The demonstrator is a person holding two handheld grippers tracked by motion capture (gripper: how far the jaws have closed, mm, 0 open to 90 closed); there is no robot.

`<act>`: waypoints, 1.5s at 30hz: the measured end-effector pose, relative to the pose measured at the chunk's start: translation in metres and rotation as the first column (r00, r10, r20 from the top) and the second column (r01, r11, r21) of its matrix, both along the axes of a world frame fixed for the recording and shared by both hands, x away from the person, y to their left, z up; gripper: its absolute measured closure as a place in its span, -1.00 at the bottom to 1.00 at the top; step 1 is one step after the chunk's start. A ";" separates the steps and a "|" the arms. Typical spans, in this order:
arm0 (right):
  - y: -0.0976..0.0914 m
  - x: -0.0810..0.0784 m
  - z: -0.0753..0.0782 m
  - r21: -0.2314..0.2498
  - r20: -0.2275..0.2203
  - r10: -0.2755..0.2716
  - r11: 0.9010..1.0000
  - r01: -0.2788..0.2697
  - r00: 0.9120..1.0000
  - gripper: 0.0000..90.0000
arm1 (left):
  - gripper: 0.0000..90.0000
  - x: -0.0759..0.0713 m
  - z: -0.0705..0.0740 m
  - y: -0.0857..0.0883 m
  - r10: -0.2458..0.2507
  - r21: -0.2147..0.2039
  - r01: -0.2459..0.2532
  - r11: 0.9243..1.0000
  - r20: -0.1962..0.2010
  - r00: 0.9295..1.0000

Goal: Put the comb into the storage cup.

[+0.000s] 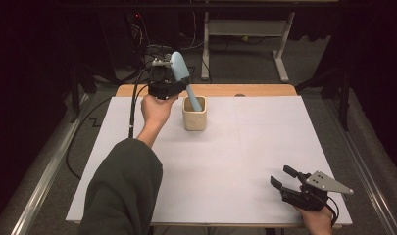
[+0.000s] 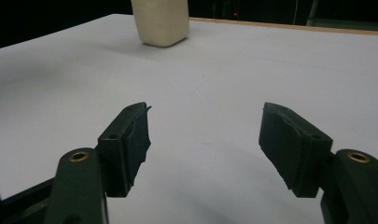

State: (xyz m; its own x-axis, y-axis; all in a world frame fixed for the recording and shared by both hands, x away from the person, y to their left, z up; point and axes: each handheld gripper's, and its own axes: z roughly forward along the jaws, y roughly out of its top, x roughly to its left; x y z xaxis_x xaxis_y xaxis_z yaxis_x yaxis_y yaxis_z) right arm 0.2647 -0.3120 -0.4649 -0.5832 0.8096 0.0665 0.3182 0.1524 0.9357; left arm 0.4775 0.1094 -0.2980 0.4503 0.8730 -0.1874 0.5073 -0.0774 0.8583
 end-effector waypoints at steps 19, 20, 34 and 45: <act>0.000 0.000 0.000 0.004 -0.001 0.004 1.000 -0.004 1.000 -0.24 | 0.17 0.006 -0.017 -0.008 -0.001 0.039 0.002 0.999 -0.031 1.000; 0.000 0.000 0.000 0.004 -0.001 0.005 1.000 -0.005 1.000 -0.24 | 0.17 0.007 -0.019 -0.009 -0.001 0.043 0.002 0.999 -0.034 0.999; 0.000 0.000 0.000 0.005 0.001 0.004 1.000 -0.004 1.000 -0.25 | 0.17 0.008 -0.030 -0.012 -0.002 0.055 0.005 0.998 -0.050 0.999; -0.001 0.000 0.000 0.008 0.002 0.003 1.000 -0.003 1.000 -0.25 | 0.17 0.010 -0.039 -0.018 -0.010 0.071 0.015 0.997 -0.067 0.998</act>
State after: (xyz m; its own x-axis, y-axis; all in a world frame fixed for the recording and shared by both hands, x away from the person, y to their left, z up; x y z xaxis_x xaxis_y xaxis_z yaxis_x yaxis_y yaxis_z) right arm 0.2649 -0.3129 -0.4652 -0.5854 0.8075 0.0723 0.3163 0.1453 0.9375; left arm 0.4871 0.0918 -0.3366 0.4497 0.8797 -0.1548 0.5614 -0.1436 0.8150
